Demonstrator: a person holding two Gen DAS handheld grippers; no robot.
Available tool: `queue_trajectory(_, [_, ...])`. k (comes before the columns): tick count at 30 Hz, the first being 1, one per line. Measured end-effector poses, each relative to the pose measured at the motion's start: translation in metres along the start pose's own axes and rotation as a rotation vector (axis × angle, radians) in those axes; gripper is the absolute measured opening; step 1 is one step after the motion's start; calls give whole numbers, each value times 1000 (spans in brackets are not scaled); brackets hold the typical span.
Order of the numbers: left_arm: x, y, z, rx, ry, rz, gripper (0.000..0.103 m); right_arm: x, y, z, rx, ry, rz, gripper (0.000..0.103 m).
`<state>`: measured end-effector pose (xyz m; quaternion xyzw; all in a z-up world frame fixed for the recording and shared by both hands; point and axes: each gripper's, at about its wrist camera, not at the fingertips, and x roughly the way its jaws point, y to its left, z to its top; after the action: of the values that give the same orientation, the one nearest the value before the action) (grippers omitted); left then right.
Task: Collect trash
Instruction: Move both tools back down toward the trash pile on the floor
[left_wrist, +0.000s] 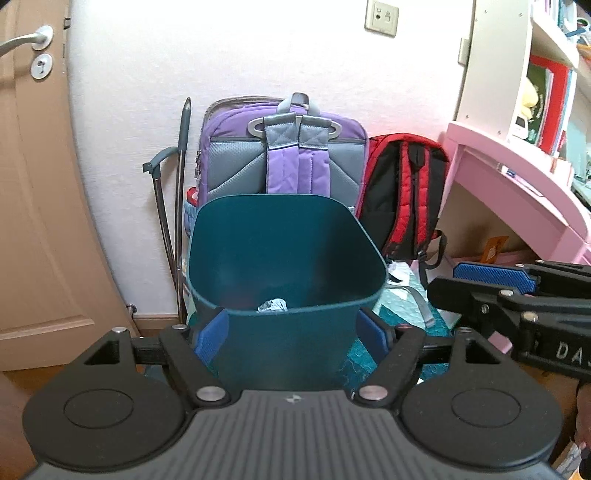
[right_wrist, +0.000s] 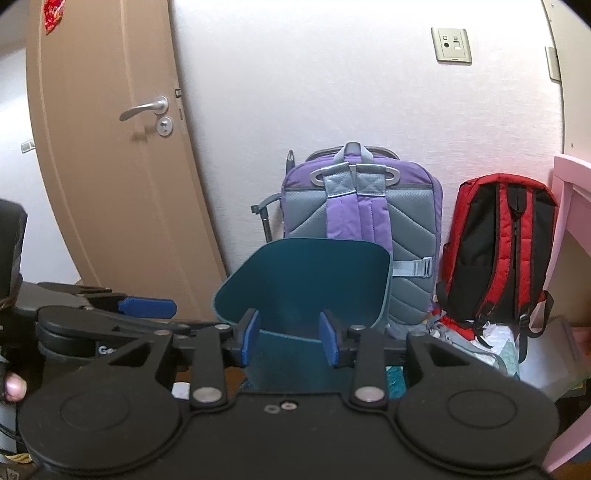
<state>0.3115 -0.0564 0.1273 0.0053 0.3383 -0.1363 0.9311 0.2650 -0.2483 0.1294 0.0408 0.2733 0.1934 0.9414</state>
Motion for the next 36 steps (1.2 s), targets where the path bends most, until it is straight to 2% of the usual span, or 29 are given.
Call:
queue_trajectory(2, [-10, 0, -7, -2, -6, -6, 78, -7, 3, -3, -3, 2, 5, 36])
queue_trajectory(4, [-19, 1, -14, -10, -10, -16, 84, -12, 5, -7, -6, 8, 12, 37])
queue_trajectory(10, [-37, 6, -41, -17, -12, -38, 85, -22, 10, -28, -17, 50, 41, 42])
queue_trajectory(12, [-40, 9, -52, -19, -3, -38, 90, -23, 12, -38, -18, 70, 56, 45])
queue_trajectory(14, [-41, 14, -66, -34, 6, -21, 100, -22, 11, -50, -15, 88, 60, 46])
queue_trajectory(18, [-36, 27, -95, -66, 23, -18, 101, -14, 9, -82, 9, 126, 86, 49])
queue_trajectory(21, [-25, 38, -118, -84, 57, -10, 101, -4, 7, -112, 14, 155, 111, 50])
queue_trajectory(25, [1, 53, -152, -99, 141, -3, 101, 23, 3, -151, 32, 278, 95, 50])
queue_trajectory(27, [17, 61, -170, -111, 188, 6, 101, 38, 0, -171, 50, 338, 76, 50])
queue_trajectory(31, [50, 77, -203, -115, 250, 24, 101, 65, -1, -208, 33, 392, 41, 49])
queue_trajectory(33, [68, 80, -218, -100, 282, 60, 101, 82, -4, -224, 49, 437, 48, 49])
queue_trajectory(36, [96, 90, -240, -102, 342, 60, 101, 105, -8, -251, 72, 494, 52, 49])
